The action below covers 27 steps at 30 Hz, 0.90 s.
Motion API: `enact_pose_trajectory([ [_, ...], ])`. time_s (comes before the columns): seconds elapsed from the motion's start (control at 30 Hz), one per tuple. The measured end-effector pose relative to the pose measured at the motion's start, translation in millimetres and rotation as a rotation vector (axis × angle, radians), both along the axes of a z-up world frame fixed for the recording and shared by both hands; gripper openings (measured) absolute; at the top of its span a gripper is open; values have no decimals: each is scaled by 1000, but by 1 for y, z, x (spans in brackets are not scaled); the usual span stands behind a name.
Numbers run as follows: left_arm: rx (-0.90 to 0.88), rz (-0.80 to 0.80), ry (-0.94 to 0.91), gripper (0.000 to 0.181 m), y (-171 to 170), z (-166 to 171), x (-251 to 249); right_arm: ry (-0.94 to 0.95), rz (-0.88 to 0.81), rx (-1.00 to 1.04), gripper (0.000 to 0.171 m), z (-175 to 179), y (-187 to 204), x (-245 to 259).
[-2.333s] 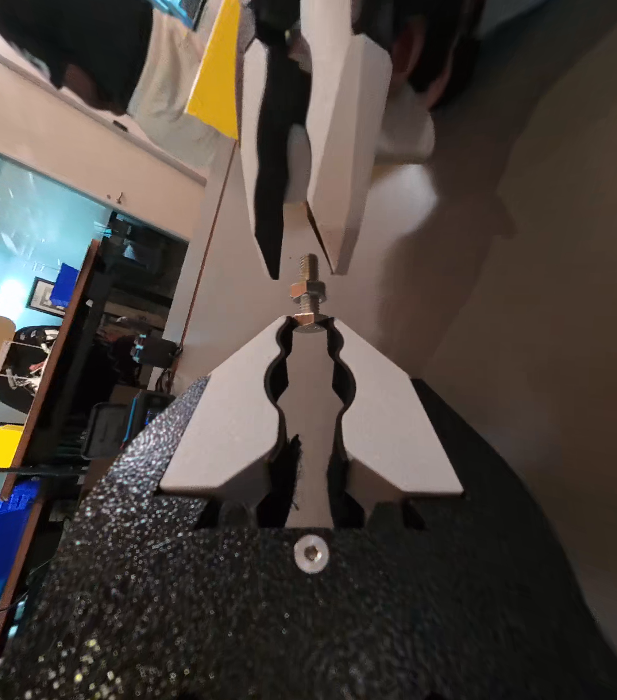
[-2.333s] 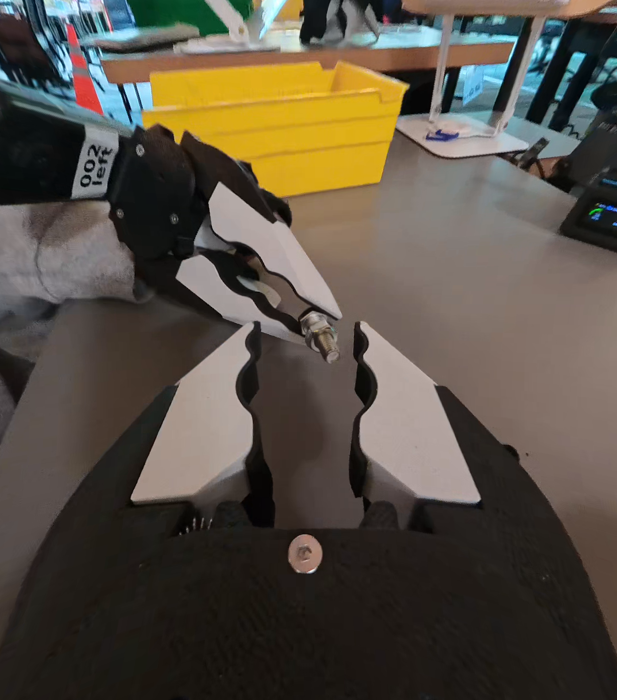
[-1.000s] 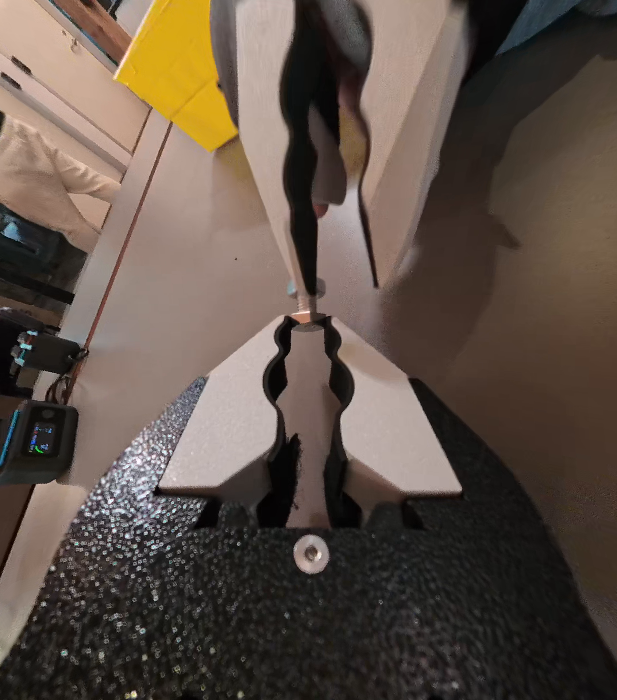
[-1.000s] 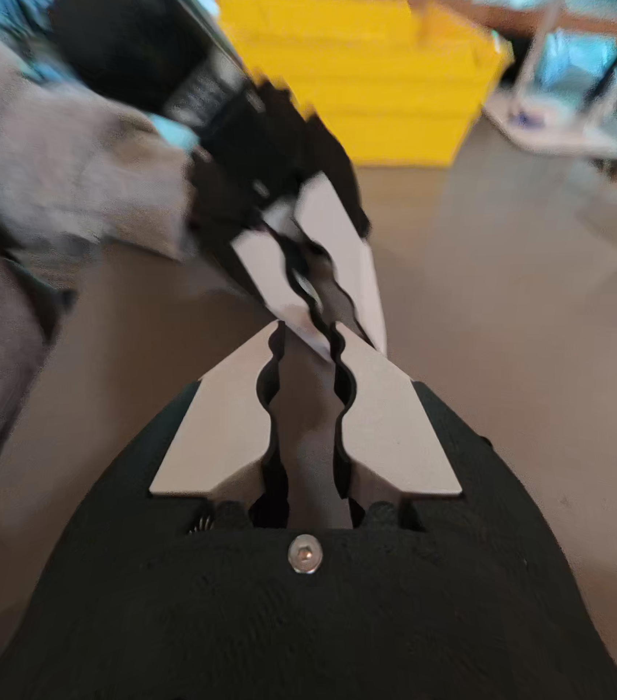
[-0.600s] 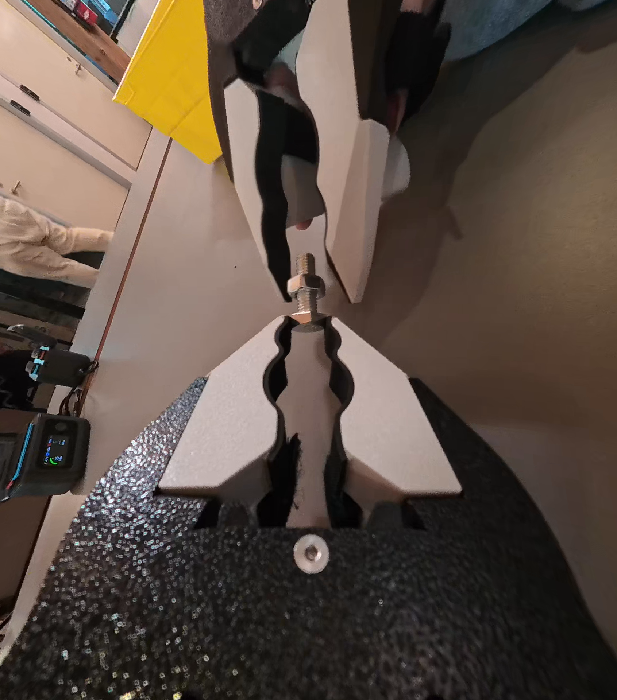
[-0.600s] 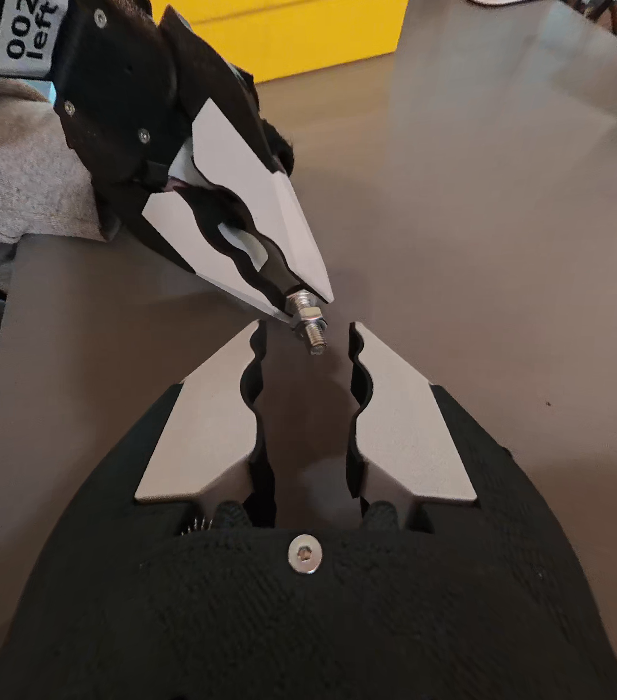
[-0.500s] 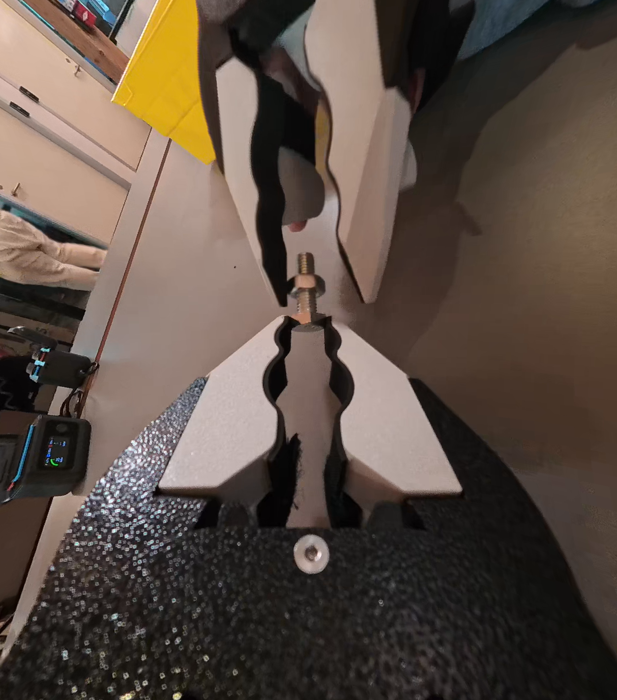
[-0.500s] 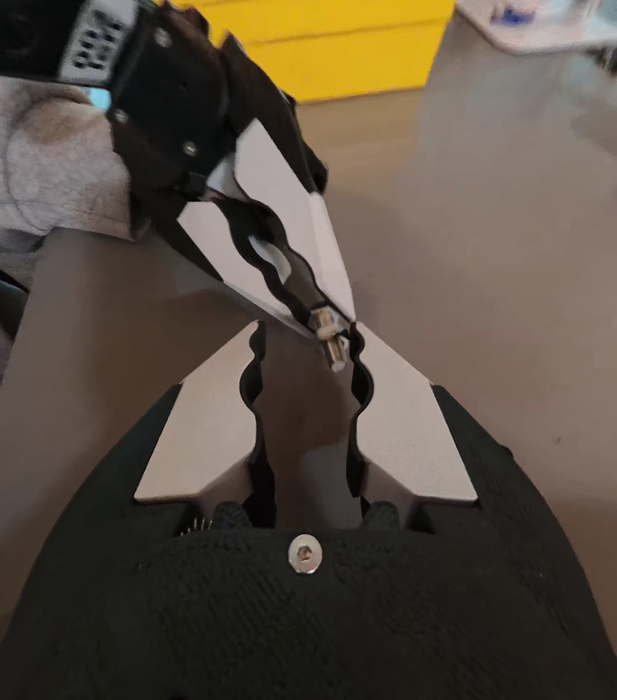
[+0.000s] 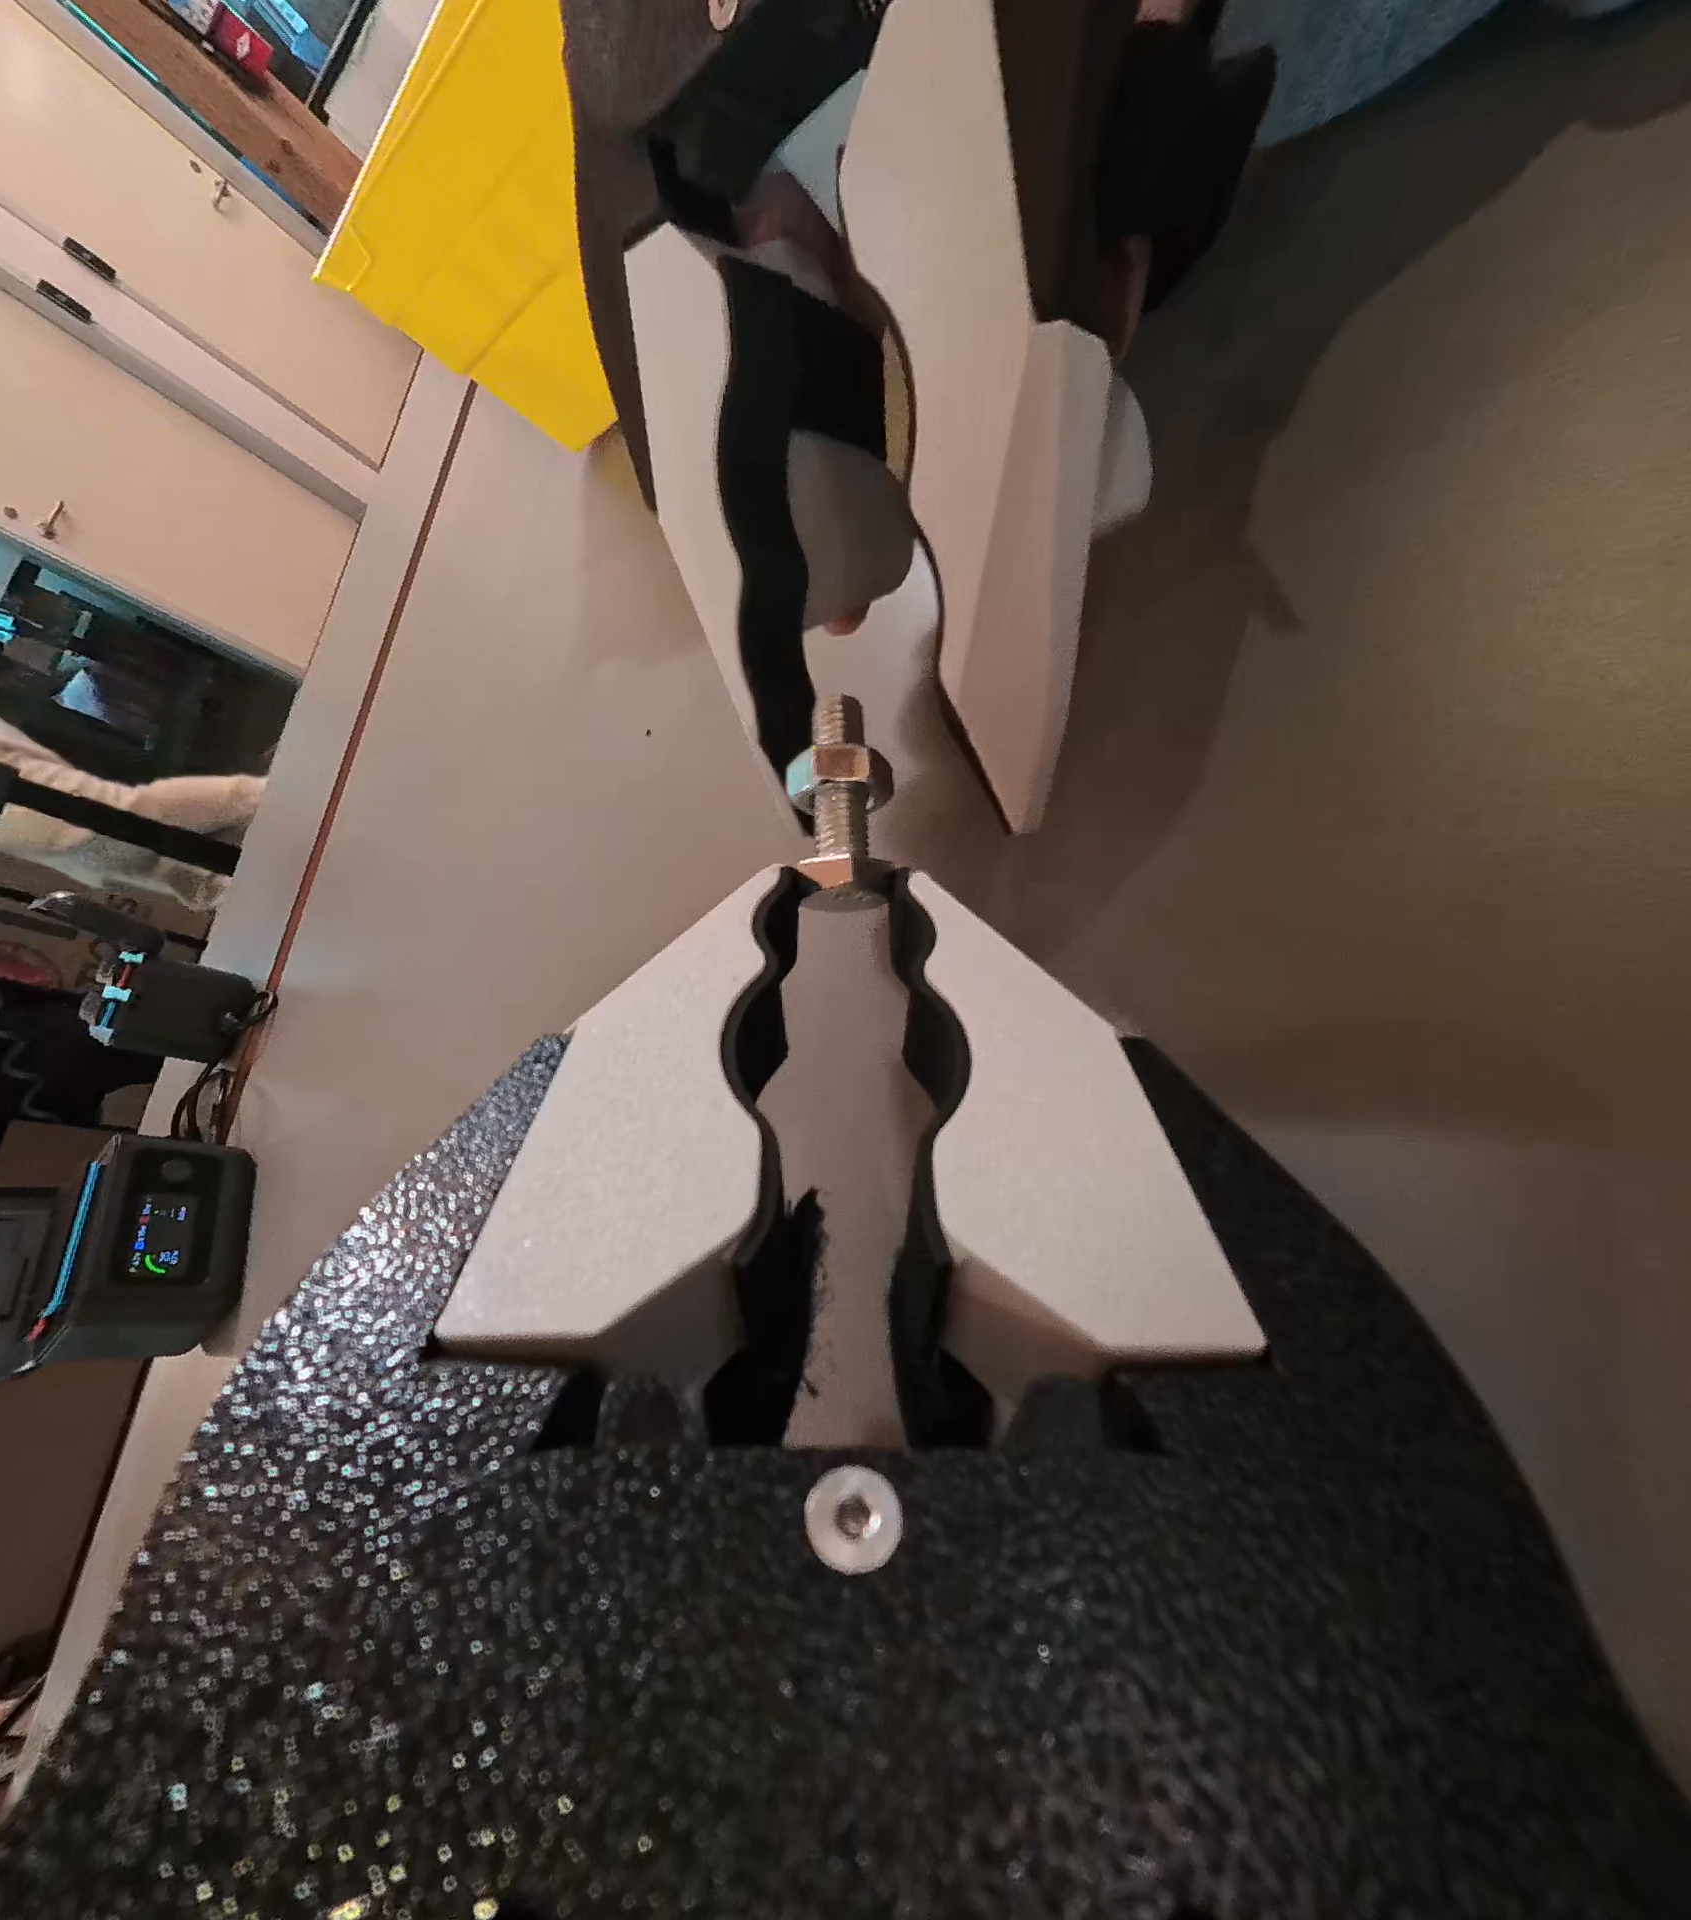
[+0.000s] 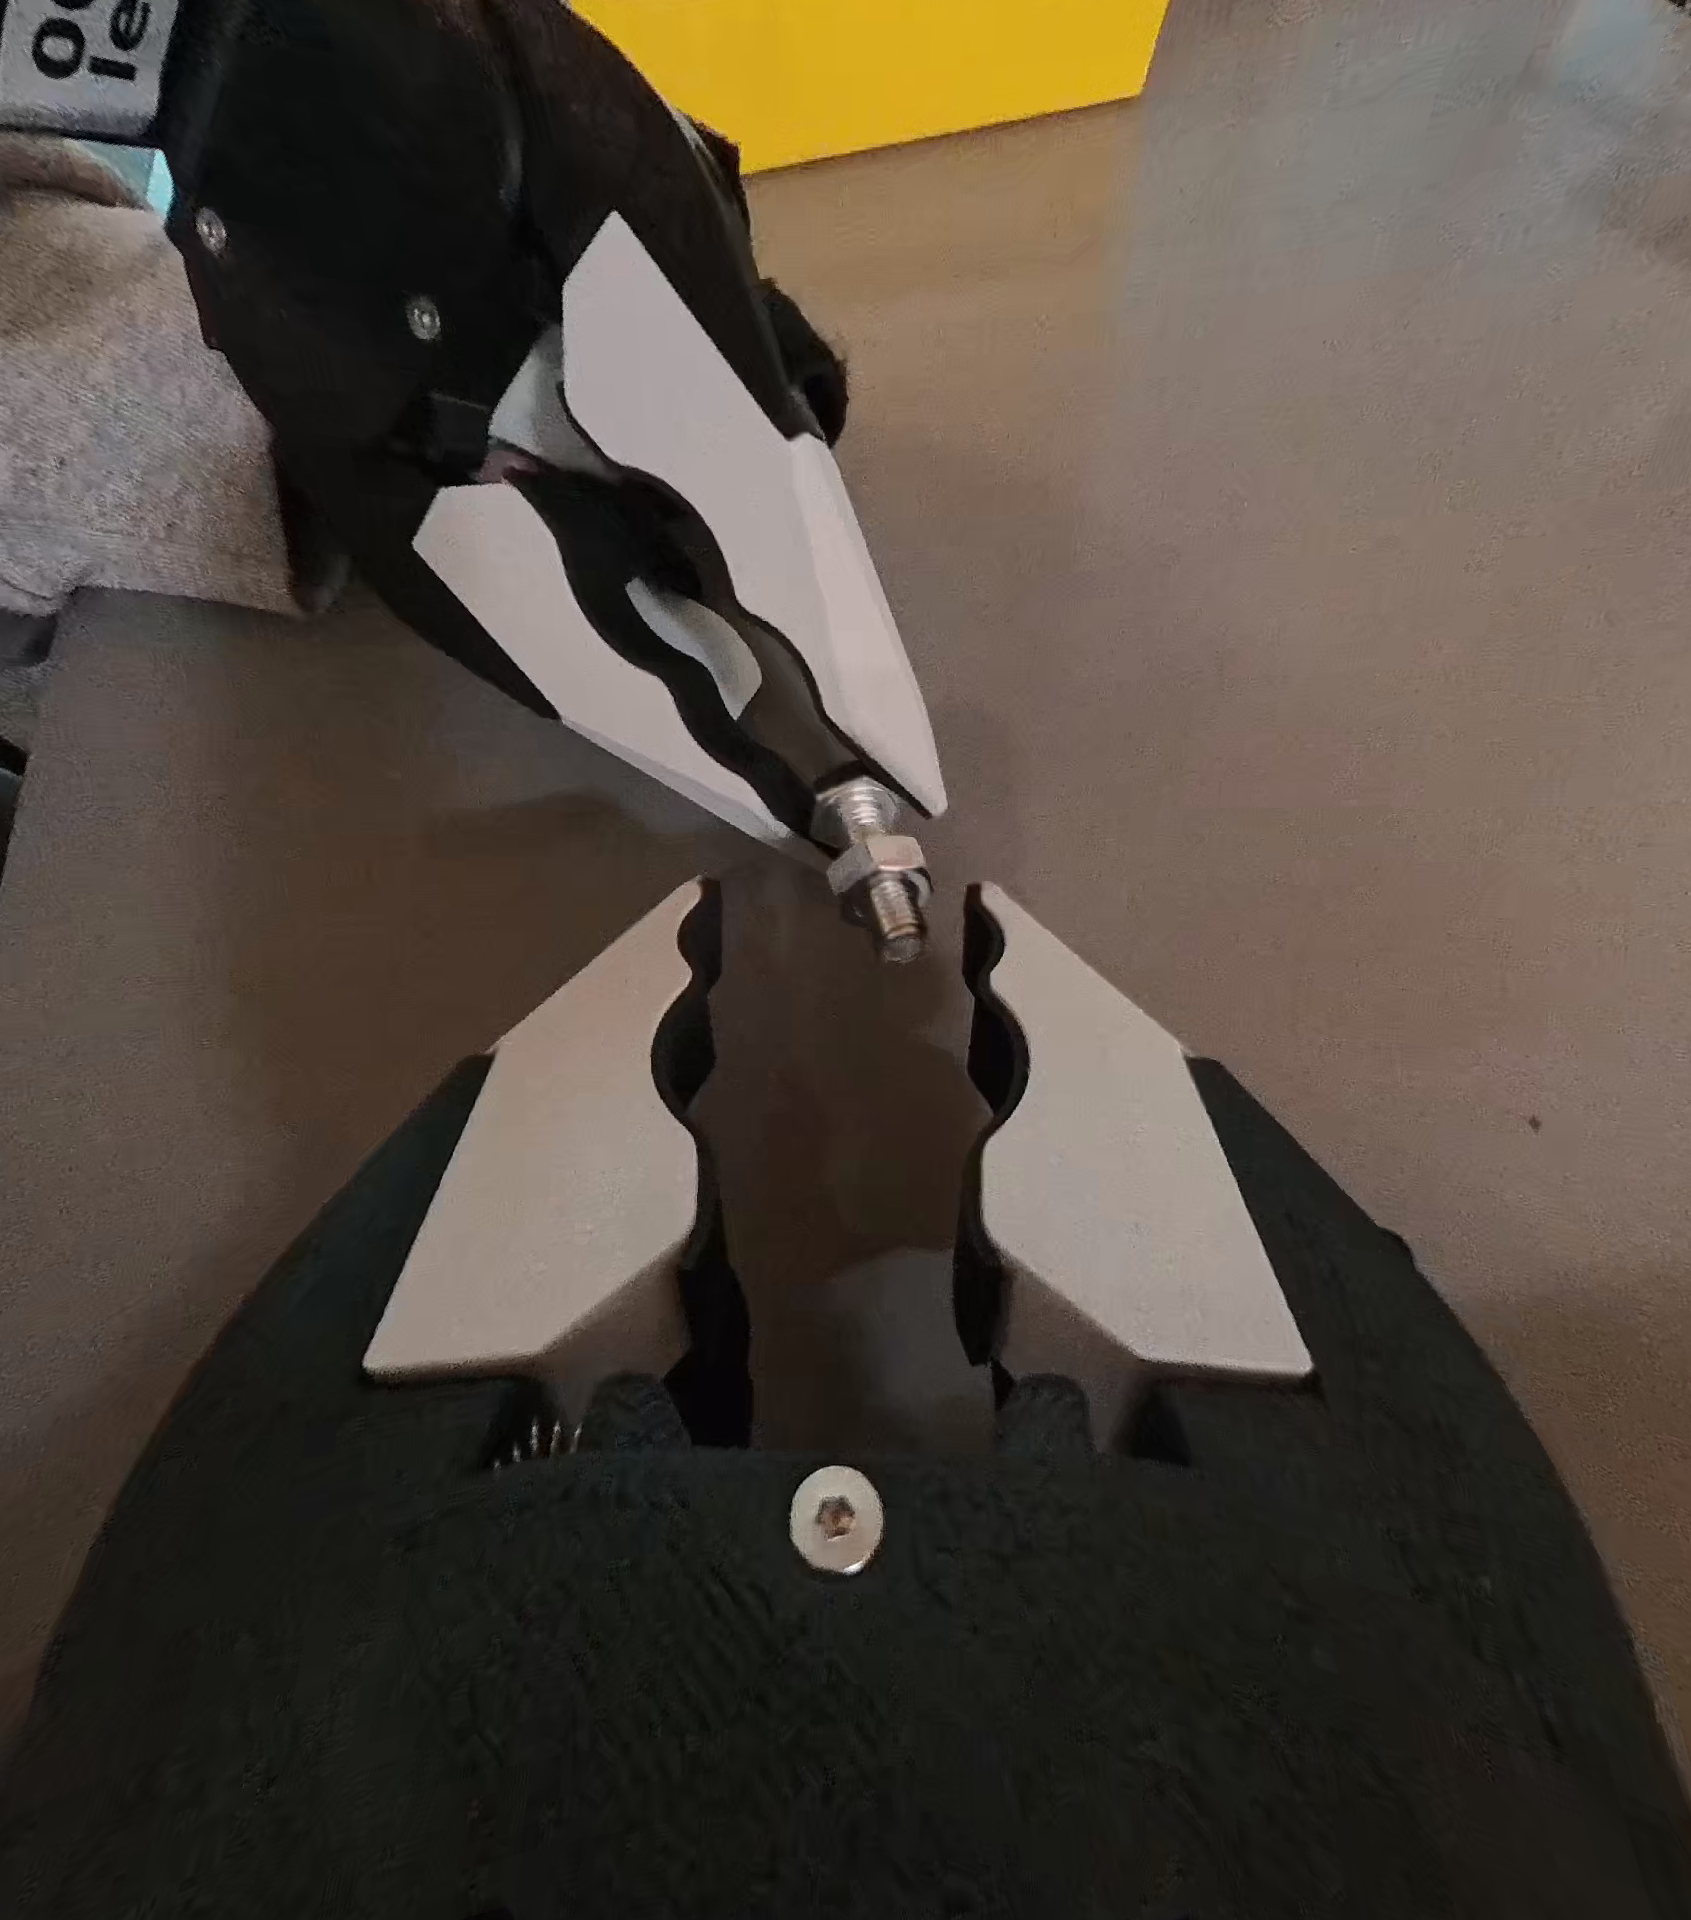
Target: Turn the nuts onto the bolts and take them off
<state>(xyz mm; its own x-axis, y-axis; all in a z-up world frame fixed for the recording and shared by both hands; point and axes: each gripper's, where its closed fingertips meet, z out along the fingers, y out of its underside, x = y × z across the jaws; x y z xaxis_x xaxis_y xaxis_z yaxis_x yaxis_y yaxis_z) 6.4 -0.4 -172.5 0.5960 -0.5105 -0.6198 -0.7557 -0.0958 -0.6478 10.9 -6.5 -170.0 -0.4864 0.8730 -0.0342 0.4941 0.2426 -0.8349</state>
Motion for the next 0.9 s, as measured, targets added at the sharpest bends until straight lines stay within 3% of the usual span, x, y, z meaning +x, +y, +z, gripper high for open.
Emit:
enact_pose_trajectory([
  [0.13,1,-5,4,16,0,0,0,55,51,0,51,7,-12,-2],
  [0.17,0,2,6,16,1,0,0,123,96,-6,47,17,-18,1],
  [0.2,-5,7,5,16,1,0,0,202,189,-73,32,34,-34,9],
  [0.27,-2,5,1,16,1,0,0,272,166,-141,32,53,-34,8],
  [0.37,-3,7,0,16,1,0,0,133,5,-19,39,22,-1,1],
  [0.53,-3,6,-1,16,2,0,0,15,-17,-5,44,2,1,0],
  [0.73,0,1,4,16,1,0,0,113,62,-20,43,16,-15,0],
  [0.8,-6,8,3,16,2,-1,0,243,218,-133,36,45,-42,12],
  [0.9,-3,7,1,16,2,0,0,193,130,-88,39,35,-28,6],
])
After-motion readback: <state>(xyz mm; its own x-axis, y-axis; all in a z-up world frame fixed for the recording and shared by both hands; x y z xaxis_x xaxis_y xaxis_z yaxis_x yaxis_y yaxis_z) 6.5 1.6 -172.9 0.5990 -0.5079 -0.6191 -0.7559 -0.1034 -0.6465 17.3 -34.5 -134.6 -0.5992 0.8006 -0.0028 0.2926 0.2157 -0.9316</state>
